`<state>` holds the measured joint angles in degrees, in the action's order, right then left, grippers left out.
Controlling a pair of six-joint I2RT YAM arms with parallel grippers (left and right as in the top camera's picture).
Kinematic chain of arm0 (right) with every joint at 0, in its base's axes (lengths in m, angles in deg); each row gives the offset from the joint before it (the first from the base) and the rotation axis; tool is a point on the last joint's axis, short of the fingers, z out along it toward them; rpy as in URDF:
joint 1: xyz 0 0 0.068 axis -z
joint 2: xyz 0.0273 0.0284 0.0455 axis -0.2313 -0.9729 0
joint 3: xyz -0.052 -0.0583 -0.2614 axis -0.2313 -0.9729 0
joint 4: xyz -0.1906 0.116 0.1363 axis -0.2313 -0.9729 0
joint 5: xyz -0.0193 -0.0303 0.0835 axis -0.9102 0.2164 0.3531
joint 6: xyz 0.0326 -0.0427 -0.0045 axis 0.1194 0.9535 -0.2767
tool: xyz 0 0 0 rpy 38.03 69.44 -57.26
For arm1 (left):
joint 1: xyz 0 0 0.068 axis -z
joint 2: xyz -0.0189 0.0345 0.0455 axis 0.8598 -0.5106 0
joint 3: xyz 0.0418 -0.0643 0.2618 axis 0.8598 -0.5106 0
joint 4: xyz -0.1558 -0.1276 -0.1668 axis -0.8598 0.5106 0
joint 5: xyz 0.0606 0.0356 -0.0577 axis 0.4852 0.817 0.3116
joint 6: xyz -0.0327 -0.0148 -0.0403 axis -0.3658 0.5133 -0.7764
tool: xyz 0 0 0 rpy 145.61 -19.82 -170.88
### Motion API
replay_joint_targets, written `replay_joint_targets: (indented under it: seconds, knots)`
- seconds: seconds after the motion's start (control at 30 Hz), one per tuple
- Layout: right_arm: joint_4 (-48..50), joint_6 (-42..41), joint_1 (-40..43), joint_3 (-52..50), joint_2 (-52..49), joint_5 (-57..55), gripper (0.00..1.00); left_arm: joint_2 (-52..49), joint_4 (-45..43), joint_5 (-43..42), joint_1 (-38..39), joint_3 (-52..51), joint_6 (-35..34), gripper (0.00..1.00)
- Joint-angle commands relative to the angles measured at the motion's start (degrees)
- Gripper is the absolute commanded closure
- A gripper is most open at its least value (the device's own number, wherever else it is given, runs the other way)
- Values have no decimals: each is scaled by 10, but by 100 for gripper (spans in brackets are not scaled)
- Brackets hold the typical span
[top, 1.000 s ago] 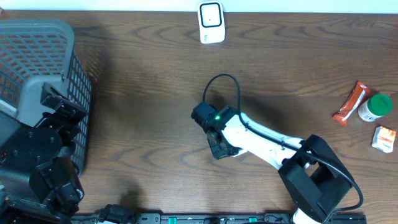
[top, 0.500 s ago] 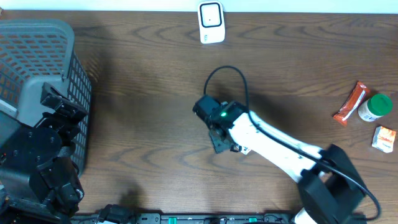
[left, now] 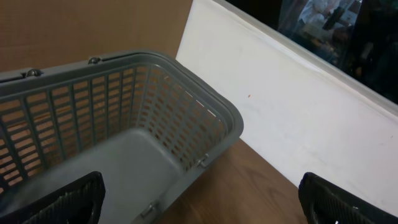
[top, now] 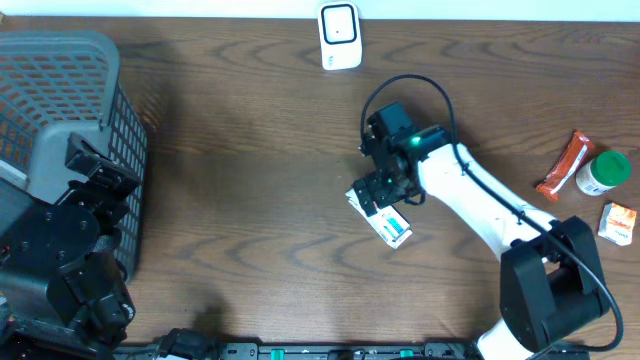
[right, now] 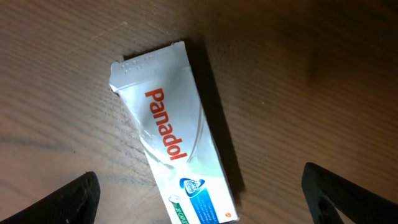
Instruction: Scan the item barcode
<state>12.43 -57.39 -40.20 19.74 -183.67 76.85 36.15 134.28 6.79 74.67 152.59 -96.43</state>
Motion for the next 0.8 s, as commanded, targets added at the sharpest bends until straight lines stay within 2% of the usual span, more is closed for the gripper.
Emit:
replay_joint_targets:
  seconds: [0.0,0.2,0.43,0.6,0.77]
  knots:
    - [2,56,5,3,-3,38,1,0,0,7,-3,-2,8,0]
    - [9,68,5,1,-22,37,1,0,0,7,-3,-2,8,0]
    - [9,68,2,1,-85,38,14,0,0,7,-3,-2,8,0]
    - [10,68,-15,1,-116,39,18,0,0,7,-3,-2,8,0]
    - [10,57,-39,1,-157,19,26,0,0,7,-3,-2,8,0]
